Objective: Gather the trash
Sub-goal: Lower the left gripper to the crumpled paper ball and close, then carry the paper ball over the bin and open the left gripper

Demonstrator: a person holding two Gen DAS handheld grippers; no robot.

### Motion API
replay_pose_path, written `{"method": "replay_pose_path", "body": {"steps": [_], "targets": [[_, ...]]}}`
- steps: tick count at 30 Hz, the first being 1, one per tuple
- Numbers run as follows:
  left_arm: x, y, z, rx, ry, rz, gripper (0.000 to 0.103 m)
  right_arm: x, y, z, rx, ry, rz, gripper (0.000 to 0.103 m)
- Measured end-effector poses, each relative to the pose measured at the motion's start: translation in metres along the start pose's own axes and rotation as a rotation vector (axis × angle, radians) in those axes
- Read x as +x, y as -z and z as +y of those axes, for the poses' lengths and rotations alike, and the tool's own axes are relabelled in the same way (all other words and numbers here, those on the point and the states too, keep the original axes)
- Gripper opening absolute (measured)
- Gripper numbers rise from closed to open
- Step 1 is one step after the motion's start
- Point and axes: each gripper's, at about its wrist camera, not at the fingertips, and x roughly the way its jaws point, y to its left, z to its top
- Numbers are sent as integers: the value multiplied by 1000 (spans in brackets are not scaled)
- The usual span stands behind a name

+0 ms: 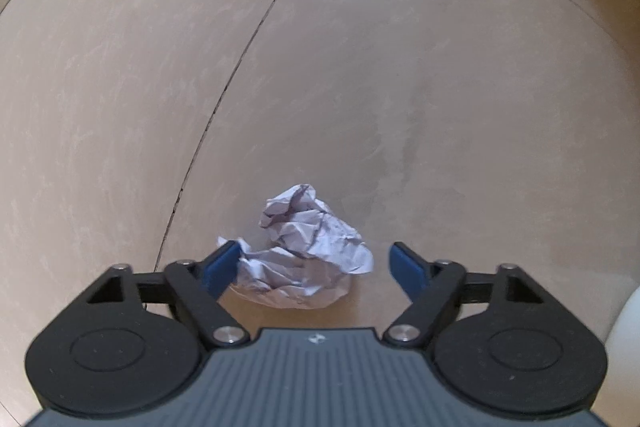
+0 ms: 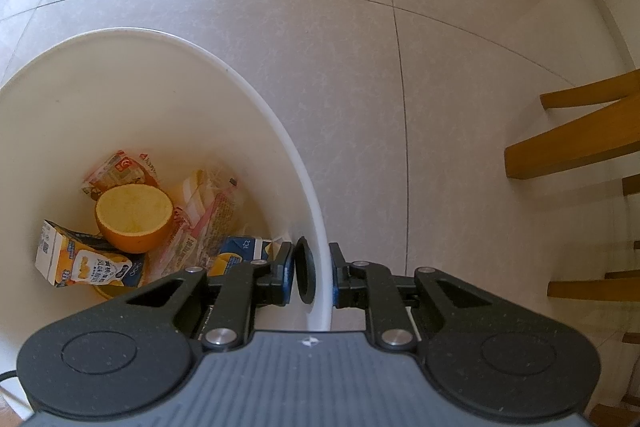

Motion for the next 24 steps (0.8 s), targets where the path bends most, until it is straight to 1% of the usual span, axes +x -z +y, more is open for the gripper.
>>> {"method": "replay_pose_path", "body": {"steps": [1,2,3,4,7,10,14,17,19,24], "targets": [[-1,1,-1,2,-5,-11,68,0,0,0,-1,1,0,21],[1,2,-1,4,-10,-20,65,0,0,0,-2,2,0,21],[2,2,-1,2,-13,-22,60,1,0,0,0,2,0,21],[3,2,-1,-2,-11,-19,52,1,0,0,2,2,1,21],[2,1,-5,10,-27,-13,47,0,0,0,2,3,0,21],[1,-1,-12,56,-57,-17,45,0,0,0,3,2,0,21],[-19,-6,-25,87,-57,14,44,0,0,-1,1,1,0,21],[-50,-11,-42,189,-67,28,44,0,-1,-1,6,-4,4,21],[-78,-13,-60,264,-54,26,44,0,-1,-2,2,-6,4,20],[-164,-12,-111,392,83,-18,44,-1,0,-2,-1,-8,2,20]]}}
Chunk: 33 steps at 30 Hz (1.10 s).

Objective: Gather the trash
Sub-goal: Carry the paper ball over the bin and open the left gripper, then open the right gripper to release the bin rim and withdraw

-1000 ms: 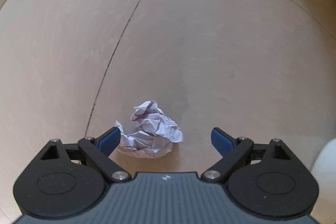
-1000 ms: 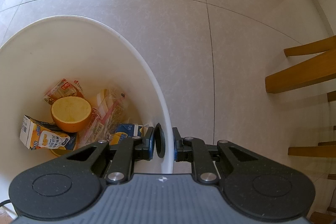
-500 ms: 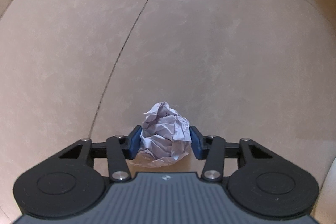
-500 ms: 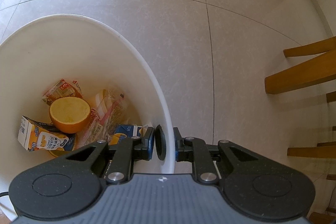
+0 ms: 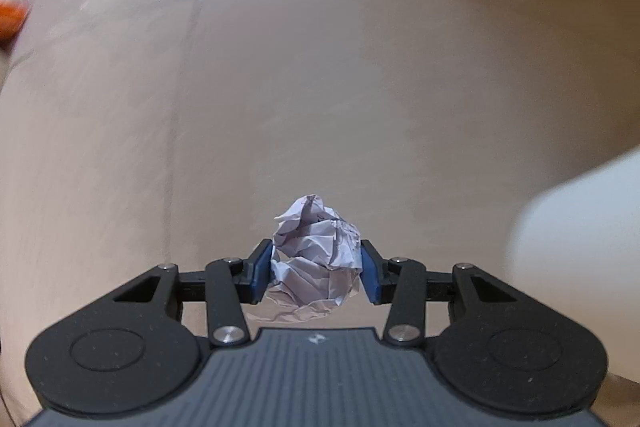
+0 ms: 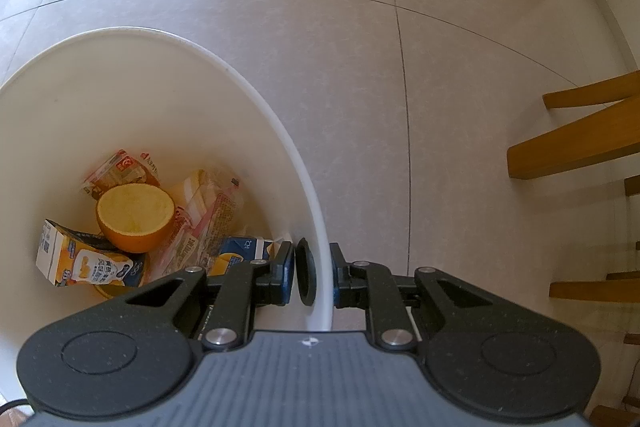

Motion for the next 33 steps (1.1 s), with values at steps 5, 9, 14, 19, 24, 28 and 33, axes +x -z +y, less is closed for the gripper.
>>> {"method": "replay_pose_path", "body": {"steps": [5,9,14,19,24,28,33], "targets": [[-81,-12,-70,177,101,-64,44,0,-1,-1,5,-6,4,19],[-135,-17,-128,302,195,-111,44,-1,-1,-3,15,-18,5,18],[-172,-8,-190,409,287,-139,45,-1,0,-3,14,-19,5,18],[-165,-6,-229,460,344,-123,57,-2,-1,-4,16,-28,8,18],[-163,1,-251,471,304,-163,94,-3,-2,-6,7,-40,10,20],[-162,0,-246,444,278,-166,94,-4,-2,-7,8,-45,11,21],[-156,7,-240,409,225,-181,94,-5,-2,-7,9,-45,10,21]]}}
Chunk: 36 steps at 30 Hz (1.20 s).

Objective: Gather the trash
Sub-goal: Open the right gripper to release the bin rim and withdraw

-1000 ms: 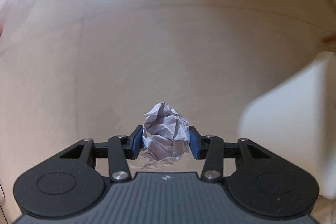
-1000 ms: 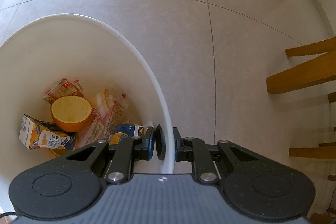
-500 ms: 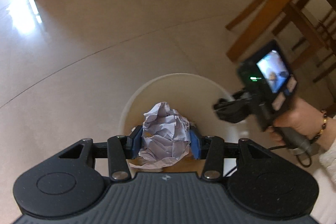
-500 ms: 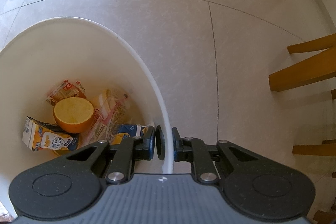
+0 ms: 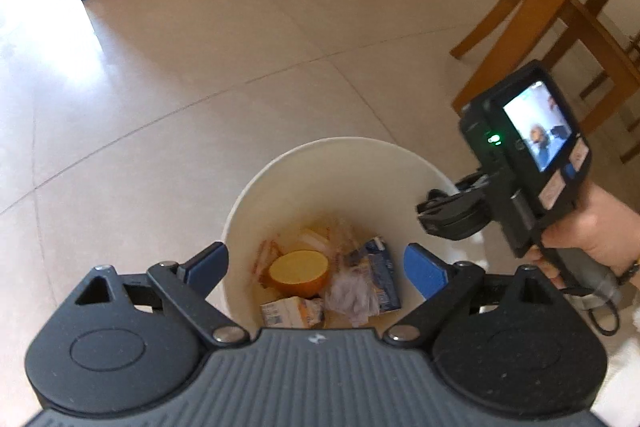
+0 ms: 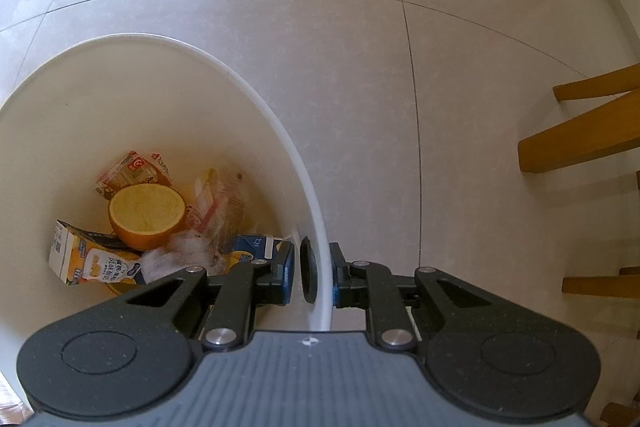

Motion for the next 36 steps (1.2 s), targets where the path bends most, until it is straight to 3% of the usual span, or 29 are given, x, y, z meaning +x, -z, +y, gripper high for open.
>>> {"method": "replay_pose_path", "body": {"steps": [6,9,14,17,27,36], "targets": [[4,14,4,-42,-91,-4,94,-4,3,2,-12,-1,-14,25],[3,20,9,-85,-106,-6,95,-7,5,2,-13,-24,-16,35],[-4,28,16,-139,-133,7,97,-18,11,11,-52,-39,-41,70],[-5,33,17,-155,-153,21,97,-27,15,15,-67,-43,-52,83],[-11,63,17,-179,-232,102,97,-64,54,24,-2,-29,-37,95],[-30,94,7,-193,-267,143,97,-119,115,40,116,-107,-63,103]]}}
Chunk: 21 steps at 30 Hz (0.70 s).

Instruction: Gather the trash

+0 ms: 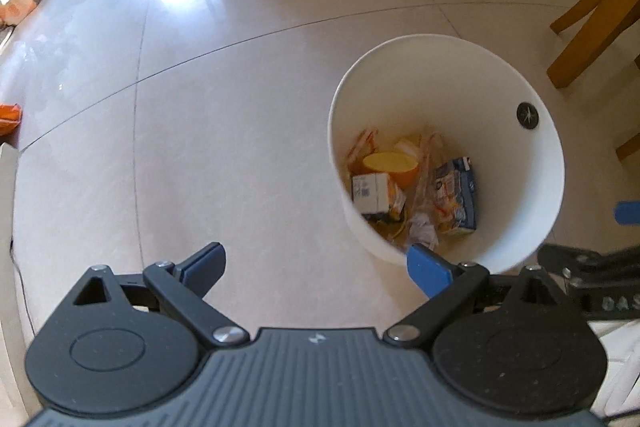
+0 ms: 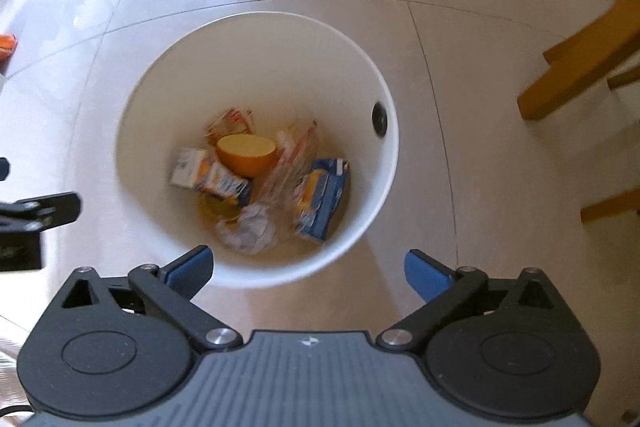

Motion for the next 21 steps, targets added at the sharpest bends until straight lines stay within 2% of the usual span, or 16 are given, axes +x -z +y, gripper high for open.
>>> {"method": "replay_pose_path", "body": {"steps": [4,5,6,11,21], "targets": [[-11,9,1,-8,-4,-1,97,-21,20,2,65,31,-11,103],[-13,11,-1,-5,0,4,97,-25,23,3,69,38,-13,103],[-15,12,-2,3,36,15,97,-31,27,3,76,51,-17,103],[-28,14,-12,18,39,17,97,-59,41,3,94,116,-46,103],[-51,17,-17,24,39,0,99,-93,50,0,123,121,-102,103]]}}
